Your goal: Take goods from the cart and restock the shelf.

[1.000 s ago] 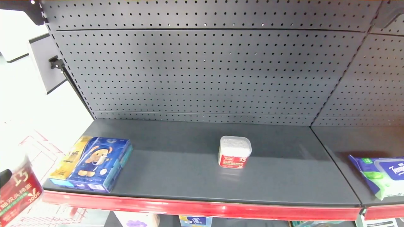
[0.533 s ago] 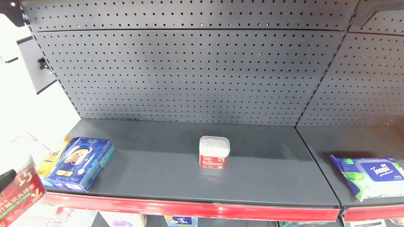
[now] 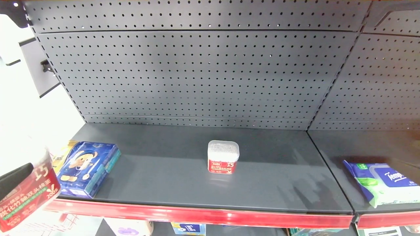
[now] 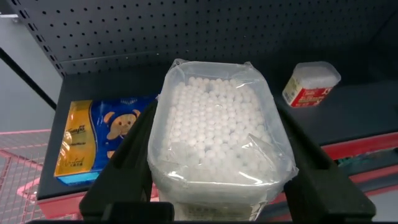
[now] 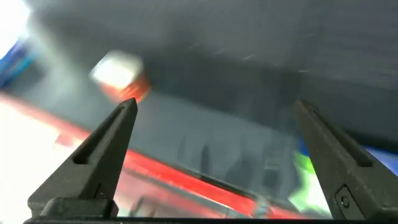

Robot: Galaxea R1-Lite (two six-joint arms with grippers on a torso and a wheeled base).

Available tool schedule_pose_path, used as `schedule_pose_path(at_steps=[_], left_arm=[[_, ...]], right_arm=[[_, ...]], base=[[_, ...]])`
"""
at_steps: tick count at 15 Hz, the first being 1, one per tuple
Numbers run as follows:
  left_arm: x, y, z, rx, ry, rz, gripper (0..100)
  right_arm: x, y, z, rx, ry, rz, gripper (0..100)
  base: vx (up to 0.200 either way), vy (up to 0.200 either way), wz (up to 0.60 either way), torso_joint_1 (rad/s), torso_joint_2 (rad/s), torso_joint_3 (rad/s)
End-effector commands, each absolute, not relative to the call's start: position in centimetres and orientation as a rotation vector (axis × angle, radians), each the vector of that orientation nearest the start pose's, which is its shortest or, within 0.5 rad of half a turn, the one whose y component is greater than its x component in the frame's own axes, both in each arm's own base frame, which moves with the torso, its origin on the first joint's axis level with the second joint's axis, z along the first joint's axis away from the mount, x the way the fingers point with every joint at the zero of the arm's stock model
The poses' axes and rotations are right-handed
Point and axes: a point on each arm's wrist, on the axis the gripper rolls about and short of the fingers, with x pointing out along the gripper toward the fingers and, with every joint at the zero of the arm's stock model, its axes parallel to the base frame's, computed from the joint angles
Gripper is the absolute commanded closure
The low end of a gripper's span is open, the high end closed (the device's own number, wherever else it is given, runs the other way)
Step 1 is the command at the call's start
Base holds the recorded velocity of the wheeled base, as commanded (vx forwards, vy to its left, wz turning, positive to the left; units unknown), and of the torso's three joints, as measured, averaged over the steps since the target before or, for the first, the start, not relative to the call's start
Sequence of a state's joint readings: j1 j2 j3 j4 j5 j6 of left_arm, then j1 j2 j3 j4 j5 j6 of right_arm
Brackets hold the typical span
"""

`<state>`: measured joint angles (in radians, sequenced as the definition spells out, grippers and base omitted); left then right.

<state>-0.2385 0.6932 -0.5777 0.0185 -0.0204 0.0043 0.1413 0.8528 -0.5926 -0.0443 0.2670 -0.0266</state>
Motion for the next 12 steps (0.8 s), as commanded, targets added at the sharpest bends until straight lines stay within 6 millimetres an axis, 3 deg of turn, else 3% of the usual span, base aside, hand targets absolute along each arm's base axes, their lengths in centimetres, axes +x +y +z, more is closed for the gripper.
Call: schedule_pose_path(at_steps=[1,4,6,9,12], left_arm=[[6.3,-1.6,23.1,0.021,0.182,-0.262,100],[6.2,-1.8,22.9,0.003,0.185,-0.363,100],[6.2,-2.0,23.1,-0.009,0.182,-0.458,100],[6.3,-2.0,23.1,-0.008,0.186,-0.463,100],[6.2,-2.0,23.1,-0.002,0.182,-0.46,100]], right_arm=[[20.9,6.1,19.6,-0.1,0.452,0.725,0],[25.4,7.5,16.1,-0.183,0.421,0.917,0],[26.2,8.8,15.2,-0.191,0.426,1.01,0],[27.2,9.9,14.3,-0.175,0.436,1.095,0],[29.1,10.9,13.1,-0.264,0.369,1.198,0]], base=[[0.0,0.0,0.0,0.0,0.0,0.0],[0.0,0.0,0.0,0.0,0.0,0.0],[0.0,0.0,0.0,0.0,0.0,0.0],[0.0,0.0,0.0,0.0,0.0,0.0],[0.0,0.0,0.0,0.0,0.0,0.0]])
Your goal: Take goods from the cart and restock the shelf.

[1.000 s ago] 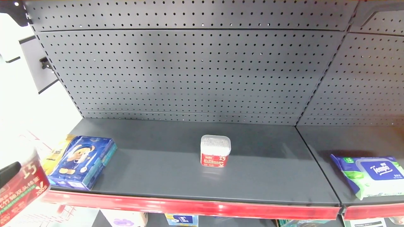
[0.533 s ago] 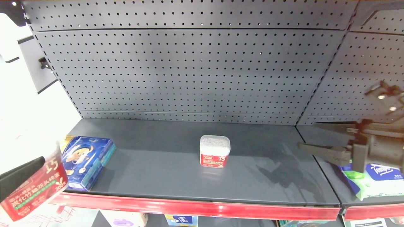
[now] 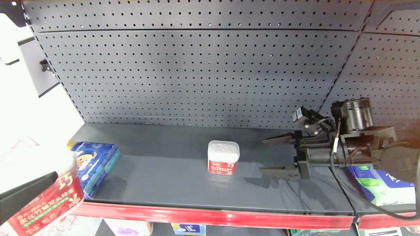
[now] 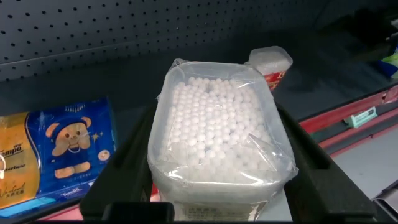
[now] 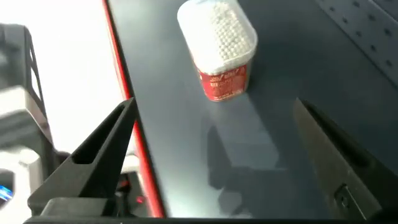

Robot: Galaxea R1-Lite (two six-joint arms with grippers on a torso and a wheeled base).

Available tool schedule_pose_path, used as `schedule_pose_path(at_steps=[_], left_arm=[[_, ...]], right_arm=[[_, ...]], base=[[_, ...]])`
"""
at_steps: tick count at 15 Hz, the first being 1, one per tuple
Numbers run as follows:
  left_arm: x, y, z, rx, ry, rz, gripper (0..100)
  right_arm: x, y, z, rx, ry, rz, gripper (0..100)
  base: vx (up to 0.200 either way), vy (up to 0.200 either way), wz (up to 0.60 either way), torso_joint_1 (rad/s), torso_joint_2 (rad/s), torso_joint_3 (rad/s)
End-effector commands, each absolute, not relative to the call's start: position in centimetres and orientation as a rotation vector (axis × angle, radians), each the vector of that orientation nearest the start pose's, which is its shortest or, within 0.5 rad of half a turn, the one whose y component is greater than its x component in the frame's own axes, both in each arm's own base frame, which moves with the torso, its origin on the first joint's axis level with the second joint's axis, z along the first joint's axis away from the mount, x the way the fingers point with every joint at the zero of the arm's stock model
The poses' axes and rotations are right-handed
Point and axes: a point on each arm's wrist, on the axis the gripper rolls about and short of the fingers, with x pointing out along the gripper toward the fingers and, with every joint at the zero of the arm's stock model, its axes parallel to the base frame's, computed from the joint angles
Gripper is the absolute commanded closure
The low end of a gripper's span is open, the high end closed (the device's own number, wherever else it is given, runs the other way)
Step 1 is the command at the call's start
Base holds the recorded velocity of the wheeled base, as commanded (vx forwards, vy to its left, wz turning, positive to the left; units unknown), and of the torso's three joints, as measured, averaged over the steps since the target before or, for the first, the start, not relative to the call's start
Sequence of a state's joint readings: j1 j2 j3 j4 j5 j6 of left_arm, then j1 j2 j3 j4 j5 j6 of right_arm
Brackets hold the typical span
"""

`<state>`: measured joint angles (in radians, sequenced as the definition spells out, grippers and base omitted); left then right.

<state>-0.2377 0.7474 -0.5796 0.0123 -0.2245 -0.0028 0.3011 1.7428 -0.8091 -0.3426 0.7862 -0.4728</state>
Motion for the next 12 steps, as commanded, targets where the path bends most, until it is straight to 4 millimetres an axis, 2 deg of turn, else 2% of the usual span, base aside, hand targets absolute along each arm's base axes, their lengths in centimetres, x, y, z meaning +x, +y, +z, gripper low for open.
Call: schedule_pose_path(at_steps=[1,9,12], left_arm=[[6.2,-2.0,23.2,-0.002,0.18,-0.46,100],[6.0,-1.9,23.7,-0.001,0.155,-0.448,100],[6.0,-1.9,23.8,-0.001,0.151,-0.448,100]], right_arm=[[29.7,11.2,12.8,-0.293,0.344,1.223,0],[31.7,14.8,11.6,-0.332,0.318,1.311,0],[32.6,15.4,11.2,-0.336,0.316,1.317,0]], base=[[0.0,0.0,0.0,0.0,0.0,0.0],[0.0,0.0,0.0,0.0,0.0,0.0],[0.0,0.0,0.0,0.0,0.0,0.0]])
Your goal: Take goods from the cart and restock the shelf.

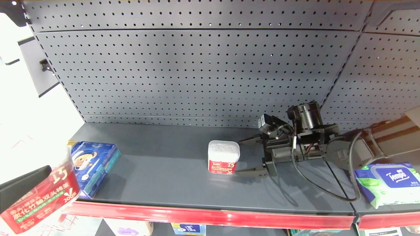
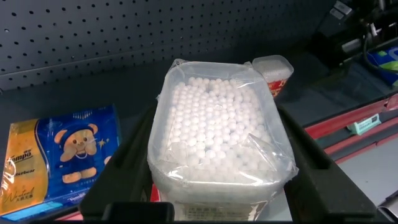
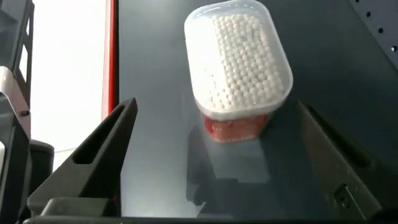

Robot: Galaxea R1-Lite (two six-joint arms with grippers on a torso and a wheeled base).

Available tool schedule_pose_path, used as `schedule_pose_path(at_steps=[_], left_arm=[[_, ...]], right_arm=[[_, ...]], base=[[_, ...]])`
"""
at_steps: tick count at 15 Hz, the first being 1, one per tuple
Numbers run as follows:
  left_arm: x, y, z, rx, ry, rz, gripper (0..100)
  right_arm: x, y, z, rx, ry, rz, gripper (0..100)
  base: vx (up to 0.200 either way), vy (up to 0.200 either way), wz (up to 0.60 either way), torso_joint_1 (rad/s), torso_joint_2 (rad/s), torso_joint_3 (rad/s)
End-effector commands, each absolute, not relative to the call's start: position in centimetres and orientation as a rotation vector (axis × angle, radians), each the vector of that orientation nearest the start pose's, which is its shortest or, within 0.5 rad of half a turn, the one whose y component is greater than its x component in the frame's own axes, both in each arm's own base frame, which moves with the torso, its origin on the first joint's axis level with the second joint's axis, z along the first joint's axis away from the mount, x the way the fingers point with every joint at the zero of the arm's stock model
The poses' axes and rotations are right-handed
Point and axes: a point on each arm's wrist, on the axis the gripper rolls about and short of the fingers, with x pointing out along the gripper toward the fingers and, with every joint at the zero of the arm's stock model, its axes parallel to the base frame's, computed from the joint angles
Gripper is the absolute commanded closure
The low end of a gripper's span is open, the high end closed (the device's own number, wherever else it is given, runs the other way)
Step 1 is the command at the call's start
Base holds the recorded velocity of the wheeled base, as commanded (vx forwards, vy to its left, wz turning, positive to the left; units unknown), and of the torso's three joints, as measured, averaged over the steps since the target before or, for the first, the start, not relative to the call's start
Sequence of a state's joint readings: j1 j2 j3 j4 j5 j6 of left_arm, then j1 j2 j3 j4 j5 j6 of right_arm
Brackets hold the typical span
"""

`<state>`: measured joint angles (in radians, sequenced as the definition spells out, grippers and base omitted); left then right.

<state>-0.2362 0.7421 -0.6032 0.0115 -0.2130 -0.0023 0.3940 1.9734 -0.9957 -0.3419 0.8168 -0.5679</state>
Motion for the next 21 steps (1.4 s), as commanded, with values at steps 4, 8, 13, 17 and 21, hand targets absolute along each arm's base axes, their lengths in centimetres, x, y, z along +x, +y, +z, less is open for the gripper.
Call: schedule_pose_path(at_steps=[4,8,13,17,21], left_arm=[[6.0,-1.9,23.9,-0.001,0.149,-0.448,100],[6.0,-1.9,23.8,-0.001,0.151,-0.448,100],[6.0,-1.9,23.8,-0.001,0.152,-0.448,100],[6.1,-2.0,23.7,-0.003,0.156,-0.448,100],[6.1,-2.0,23.7,-0.003,0.159,-0.45,100]], right_arm=[[33.7,16.2,10.7,-0.339,0.309,1.324,0],[34.6,17.9,10.3,-0.349,0.295,1.346,0],[35.3,18.6,9.7,-0.351,0.295,1.356,0],[35.7,18.8,9.7,-0.354,0.288,1.35,100],[35.5,18.8,10.1,-0.358,0.279,1.352,100]], base=[[0.0,0.0,0.0,0.0,0.0,0.0],[0.0,0.0,0.0,0.0,0.0,0.0],[0.0,0.0,0.0,0.0,0.0,0.0],[0.0,0.0,0.0,0.0,0.0,0.0],[0.0,0.0,0.0,0.0,0.0,0.0]])
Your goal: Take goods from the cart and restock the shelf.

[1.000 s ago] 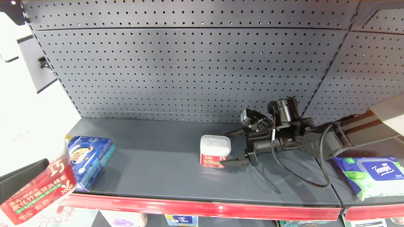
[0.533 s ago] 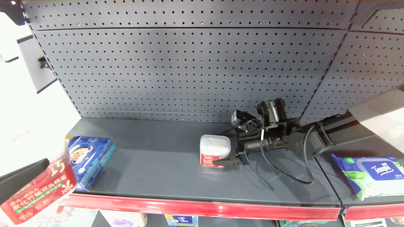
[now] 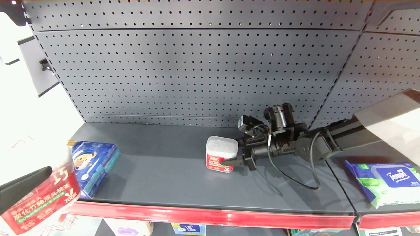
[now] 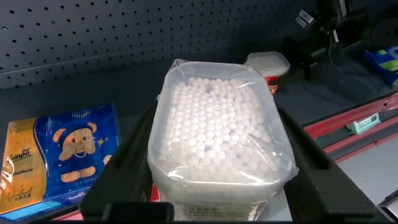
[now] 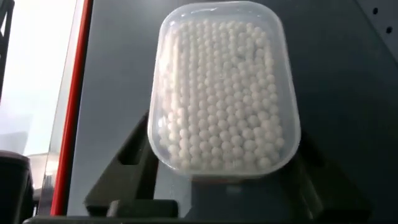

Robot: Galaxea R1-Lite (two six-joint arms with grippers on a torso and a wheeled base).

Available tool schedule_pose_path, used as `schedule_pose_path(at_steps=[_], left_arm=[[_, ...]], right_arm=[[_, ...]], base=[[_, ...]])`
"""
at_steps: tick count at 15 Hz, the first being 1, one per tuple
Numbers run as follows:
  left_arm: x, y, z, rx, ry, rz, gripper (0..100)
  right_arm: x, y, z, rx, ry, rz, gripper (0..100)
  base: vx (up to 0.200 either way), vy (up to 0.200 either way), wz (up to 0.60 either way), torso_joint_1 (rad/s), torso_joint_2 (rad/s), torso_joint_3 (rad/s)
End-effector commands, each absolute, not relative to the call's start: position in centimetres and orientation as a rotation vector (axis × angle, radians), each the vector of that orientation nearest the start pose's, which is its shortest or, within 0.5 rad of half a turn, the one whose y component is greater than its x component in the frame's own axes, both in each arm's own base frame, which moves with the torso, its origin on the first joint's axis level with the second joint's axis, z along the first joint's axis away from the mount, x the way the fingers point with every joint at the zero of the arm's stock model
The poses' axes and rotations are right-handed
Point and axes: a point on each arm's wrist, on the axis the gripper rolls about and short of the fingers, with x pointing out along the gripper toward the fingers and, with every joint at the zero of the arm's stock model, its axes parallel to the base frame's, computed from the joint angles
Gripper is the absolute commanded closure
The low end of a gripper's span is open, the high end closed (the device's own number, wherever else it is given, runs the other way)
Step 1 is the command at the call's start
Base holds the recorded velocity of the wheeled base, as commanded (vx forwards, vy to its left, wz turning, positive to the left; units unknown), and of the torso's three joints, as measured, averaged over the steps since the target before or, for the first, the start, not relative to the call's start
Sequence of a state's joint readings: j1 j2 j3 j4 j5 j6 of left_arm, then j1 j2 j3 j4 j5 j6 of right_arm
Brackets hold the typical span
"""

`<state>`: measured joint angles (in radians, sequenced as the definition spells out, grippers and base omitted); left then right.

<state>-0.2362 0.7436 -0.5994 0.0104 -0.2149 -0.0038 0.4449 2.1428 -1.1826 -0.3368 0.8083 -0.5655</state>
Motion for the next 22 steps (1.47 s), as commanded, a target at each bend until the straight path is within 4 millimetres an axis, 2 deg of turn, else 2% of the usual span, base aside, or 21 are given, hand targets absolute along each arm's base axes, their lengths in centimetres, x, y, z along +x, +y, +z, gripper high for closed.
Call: schedule_pose_path(at_steps=[1,7,9,13,17,22], left_arm=[[6.1,-2.0,23.7,-0.003,0.159,-0.45,100],[6.1,-2.0,23.6,-0.005,0.161,-0.453,100],[6.1,-2.0,23.7,-0.005,0.158,-0.453,100],[6.0,-1.9,23.8,-0.005,0.153,-0.453,100],[5.9,-1.9,23.8,-0.005,0.147,-0.453,100],[5.7,-1.9,23.9,-0.005,0.139,-0.453,100]], right_arm=[[35.3,18.7,10.2,-0.357,0.275,1.355,100],[33.3,17.0,11.0,-0.342,0.296,1.354,100],[31.8,16.4,11.0,-0.331,0.319,1.366,100],[29.7,15.7,9.2,-0.382,0.35,1.407,100],[27.7,16.1,8.4,-0.414,0.365,1.463,100],[27.2,16.4,8.4,-0.419,0.365,1.478,100]], base=[[0.0,0.0,0.0,0.0,0.0,0.0],[0.0,0.0,0.0,0.0,0.0,0.0],[0.0,0.0,0.0,0.0,0.0,0.0],[0.0,0.0,0.0,0.0,0.0,0.0],[0.0,0.0,0.0,0.0,0.0,0.0],[0.0,0.0,0.0,0.0,0.0,0.0]])
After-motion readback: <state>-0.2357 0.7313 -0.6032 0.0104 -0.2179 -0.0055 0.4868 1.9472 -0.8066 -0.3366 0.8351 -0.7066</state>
